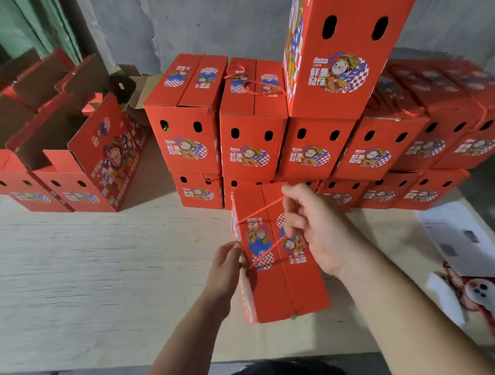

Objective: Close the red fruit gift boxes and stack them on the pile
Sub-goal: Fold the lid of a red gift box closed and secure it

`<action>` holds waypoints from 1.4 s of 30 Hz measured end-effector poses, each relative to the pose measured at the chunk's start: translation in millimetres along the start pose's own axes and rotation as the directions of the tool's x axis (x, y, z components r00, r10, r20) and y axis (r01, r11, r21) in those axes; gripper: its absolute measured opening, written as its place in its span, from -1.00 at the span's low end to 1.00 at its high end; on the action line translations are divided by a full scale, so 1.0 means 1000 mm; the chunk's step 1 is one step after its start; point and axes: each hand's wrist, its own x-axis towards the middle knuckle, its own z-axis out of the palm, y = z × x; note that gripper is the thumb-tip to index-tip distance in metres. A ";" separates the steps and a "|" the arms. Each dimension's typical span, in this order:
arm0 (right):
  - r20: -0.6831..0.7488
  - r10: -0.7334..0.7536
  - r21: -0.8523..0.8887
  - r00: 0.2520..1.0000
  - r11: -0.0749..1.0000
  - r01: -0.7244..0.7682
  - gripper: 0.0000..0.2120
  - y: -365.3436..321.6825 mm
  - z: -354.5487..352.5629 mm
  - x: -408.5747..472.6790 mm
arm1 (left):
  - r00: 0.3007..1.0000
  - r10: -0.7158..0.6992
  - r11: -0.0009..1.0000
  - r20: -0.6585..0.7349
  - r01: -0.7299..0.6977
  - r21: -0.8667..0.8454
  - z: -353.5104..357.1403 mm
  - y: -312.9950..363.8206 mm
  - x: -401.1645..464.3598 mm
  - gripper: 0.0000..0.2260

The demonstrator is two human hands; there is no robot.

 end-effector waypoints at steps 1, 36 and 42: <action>-0.011 -0.051 -0.004 0.999 0.999 0.051 -0.64 -0.006 -0.003 0.000 | 0.999 0.035 0.999 -0.015 -0.035 0.006 -0.004 0.000 -0.001 -0.82; -0.136 0.252 -0.087 0.958 0.960 -0.265 -0.77 0.083 -0.115 -0.028 | 0.992 0.066 0.968 0.103 -0.089 0.235 -0.033 0.063 -0.006 -0.47; -0.198 0.172 0.008 0.965 0.985 -0.173 -0.77 0.077 -0.112 -0.017 | 0.996 0.088 0.962 -0.019 -0.080 0.260 -0.033 0.059 -0.007 -0.62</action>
